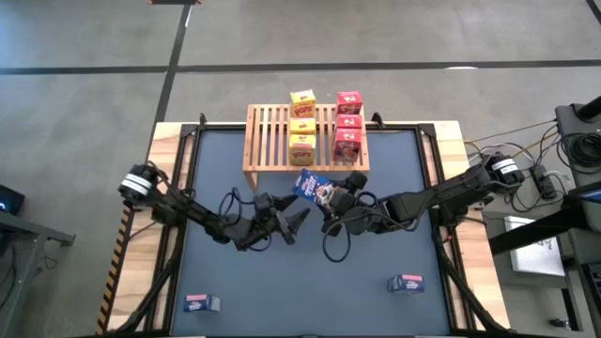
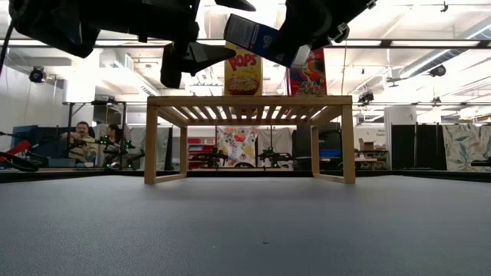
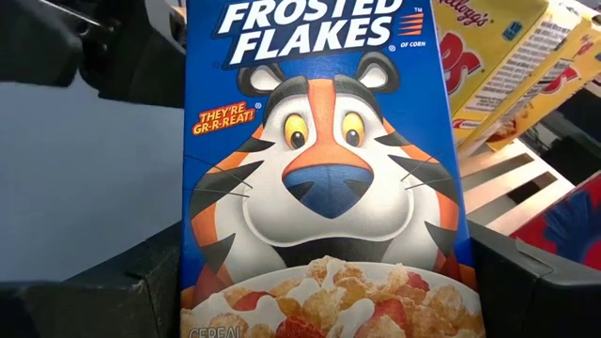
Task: Stack cereal on shelf
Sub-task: Put the top blue cereal box on the shelf
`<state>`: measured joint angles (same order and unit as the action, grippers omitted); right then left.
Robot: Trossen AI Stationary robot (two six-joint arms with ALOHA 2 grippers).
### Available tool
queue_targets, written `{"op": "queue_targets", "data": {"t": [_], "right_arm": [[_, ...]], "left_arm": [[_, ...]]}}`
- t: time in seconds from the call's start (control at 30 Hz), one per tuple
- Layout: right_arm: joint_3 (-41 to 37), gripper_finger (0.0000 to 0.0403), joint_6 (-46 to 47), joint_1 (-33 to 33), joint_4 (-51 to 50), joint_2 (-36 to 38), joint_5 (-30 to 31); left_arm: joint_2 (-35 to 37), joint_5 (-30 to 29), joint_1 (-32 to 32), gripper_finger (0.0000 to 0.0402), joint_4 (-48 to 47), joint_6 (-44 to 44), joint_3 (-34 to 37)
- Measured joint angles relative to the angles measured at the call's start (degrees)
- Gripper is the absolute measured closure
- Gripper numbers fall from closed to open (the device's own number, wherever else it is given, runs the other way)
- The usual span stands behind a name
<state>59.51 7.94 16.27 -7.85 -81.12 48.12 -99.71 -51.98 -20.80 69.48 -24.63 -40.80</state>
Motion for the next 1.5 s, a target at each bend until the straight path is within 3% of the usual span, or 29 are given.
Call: {"op": "queue_targets", "data": {"t": [0.33,0.63,0.9,1.03,1.5], "right_arm": [[-0.5,0.0078,0.6,0.0,0.7,0.0,0.0],[-0.6,0.0078,1.1,0.0,1.4,-0.3,0.0],[-0.9,0.0078,1.5,0.0,1.2,-1.6,-0.5],[-0.9,0.0078,1.4,0.2,2.3,-2.7,-0.5],[-0.8,0.0078,-0.5,0.3,4.2,-4.1,-0.5]], "left_arm": [[-2.8,0.0,1.4,0.0066,3.7,-2.7,0.3],[-6.4,0.6,1.9,0.0066,14.6,-1.4,0.3],[-7.3,0.1,2.7,0.0066,15.0,-1.4,-1.7],[-7.4,-2.9,2.8,0.0067,13.5,-1.4,-2.1],[-7.4,-4.6,2.8,0.0141,12.4,-1.4,-1.8]]}}
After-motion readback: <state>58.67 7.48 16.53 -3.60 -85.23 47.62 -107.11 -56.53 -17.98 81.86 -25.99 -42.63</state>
